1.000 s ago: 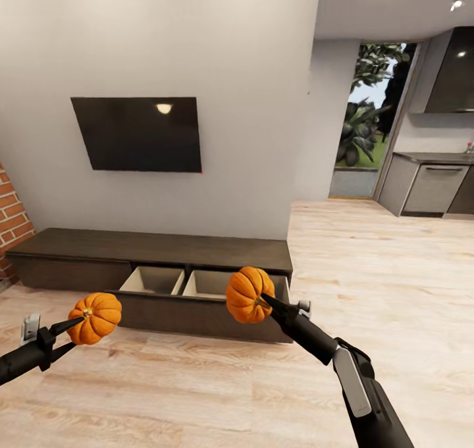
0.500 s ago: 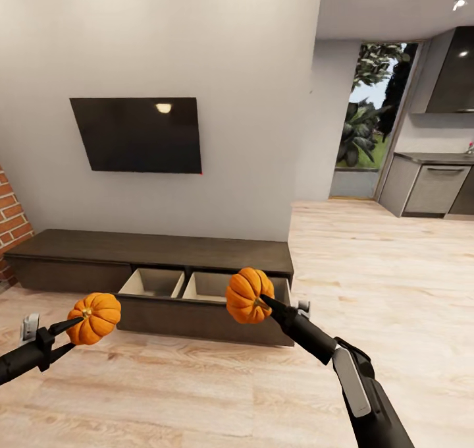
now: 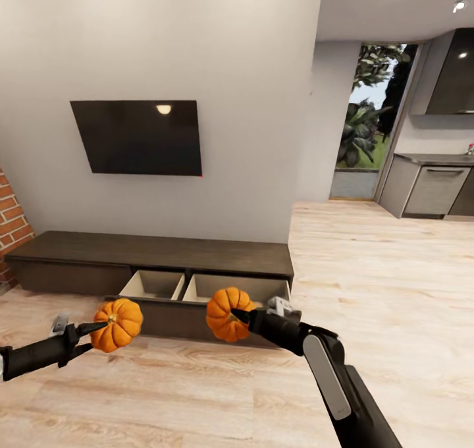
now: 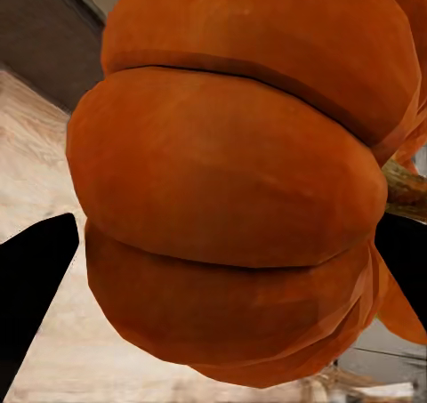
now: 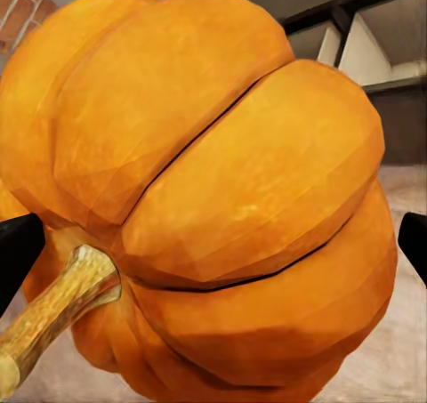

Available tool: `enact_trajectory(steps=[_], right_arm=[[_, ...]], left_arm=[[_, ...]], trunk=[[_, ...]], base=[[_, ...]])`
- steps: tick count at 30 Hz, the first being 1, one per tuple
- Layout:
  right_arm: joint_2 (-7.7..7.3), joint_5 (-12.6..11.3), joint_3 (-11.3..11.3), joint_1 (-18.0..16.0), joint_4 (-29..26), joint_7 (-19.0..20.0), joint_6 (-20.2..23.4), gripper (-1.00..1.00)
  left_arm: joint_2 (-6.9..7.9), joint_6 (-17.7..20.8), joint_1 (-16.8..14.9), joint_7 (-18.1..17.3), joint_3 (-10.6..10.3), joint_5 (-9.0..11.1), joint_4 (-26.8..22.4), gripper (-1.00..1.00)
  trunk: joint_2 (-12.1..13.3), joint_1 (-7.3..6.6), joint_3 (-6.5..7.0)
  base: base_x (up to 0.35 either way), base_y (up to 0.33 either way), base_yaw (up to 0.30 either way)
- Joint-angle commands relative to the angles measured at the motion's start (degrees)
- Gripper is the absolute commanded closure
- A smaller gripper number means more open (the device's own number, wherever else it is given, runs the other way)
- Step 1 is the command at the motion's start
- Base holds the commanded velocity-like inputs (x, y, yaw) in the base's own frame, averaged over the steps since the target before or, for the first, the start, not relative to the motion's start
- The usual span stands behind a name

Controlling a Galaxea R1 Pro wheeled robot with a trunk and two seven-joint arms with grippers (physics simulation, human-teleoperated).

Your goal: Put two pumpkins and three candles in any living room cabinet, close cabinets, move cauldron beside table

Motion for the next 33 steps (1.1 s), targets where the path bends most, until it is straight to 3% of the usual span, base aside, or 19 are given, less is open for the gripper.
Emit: enact_trajectory(steps=[1, 4, 6, 8, 12, 14, 17, 18, 20, 24, 27, 33], right_arm=[[-0.02, 0.27, 0.77, 0.01, -0.73, -1.53, 0.44, 1.0], [-0.08, 0.22, 1.09, 0.02, -1.19, -2.77, 0.75, 1.0], [-0.38, 0.01, 1.06, 0.02, -1.31, -3.04, 0.9, 1.0], [-0.54, -0.09, 1.03, 0.0, -1.35, -3.14, 1.4, 1.0], [-0.53, 0.43, 1.03, 0.02, -1.32, -3.33, 4.8, 1.0], [-0.37, 0.74, 1.14, 0.02, -1.39, -4.99, 7.45, 1.0], [-0.12, 0.75, 1.58, 0.02, -1.44, -13.38, 8.81, 1.0], [-0.03, 0.64, 2.13, 0.02, -1.46, -18.91, 9.11, 1.0], [0.02, 0.27, 3.25, 0.02, -1.44, -24.99, 9.39, 1.0], [0.04, 0.17, 4.33, 0.02, -1.17, -29.6, 9.41, 1.0], [0.01, 0.32, 4.62, 0.02, -1.2, -30.26, 9.35, 1.0], [-0.03, 0.4, 4.89, 0.02, -1.22, -30.16, 8.79, 1.0]], left_arm=[[-0.57, -0.21, -0.02, 0.71, -2.77, -0.1, -0.89, 1.0], [-3.55, -0.21, -0.13, 5.52, -7.44, -0.14, -2.9, 1.0], [-5.61, -0.1, -0.17, 10.51, -9.25, -0.13, -5.08, 1.0], [-6.78, 0.05, -0.18, 15.01, -10.11, -0.04, -6.72, 1.0], [-8.8, 0.09, -0.19, 19.58, -11.14, -0.26, -8.0, 1.0], [-10.1, 0.07, -0.19, 23.36, -12.7, -0.81, -9.22, 1.0], [-11.91, 0.01, -0.19, 30.99, -14.64, -1.08, -10.76, 1.0], [-13.35, -0.01, -0.19, 35.65, -15.2, -1.12, -11.61, 1.0], [-15.83, 0.02, -0.16, 41.92, -15.6, -1.15, -13.15, 1.0], [-20.38, 0.17, 0.12, 52.32, -15.9, -1.1, -16.23, 1.0], [-21.57, 0.27, 0.21, 55.34, -15.9, -1.09, -17.16, 1.0], [-21.98, 0.32, 0.24, 56.27, -15.89, -1.01, -17.53, 1.0]], trunk=[[0.42, -0.23, 0.19], [1.62, -0.89, 0.72], [2.42, -1.32, 1.08], [3.22, -1.76, 1.44], [4.83, -2.64, 2.16], [5.63, -3.08, 2.52], [6.83, -3.74, 3.06], [7.23, -3.96, 3.24], [8.04, -4.4, 3.6], [9.64, -5.28, 4.32], [10.84, -5.94, 4.85], [13.25, -7.25, 5.93]], base=[[0.0, 0.0, 0.0], [0.0, 0.0, 0.0], [0.0, 0.0, 0.0], [0.0, 0.0, 0.0], [0.0, 0.0, 0.0], [0.0, 0.0, 0.0], [0.0, 0.0, 0.0], [0.0, 0.0, 0.0], [0.0, 0.0, 0.0], [0.0, 0.0, 0.0], [0.0, 0.0, 0.0], [0.0, 0.0, 0.0]])
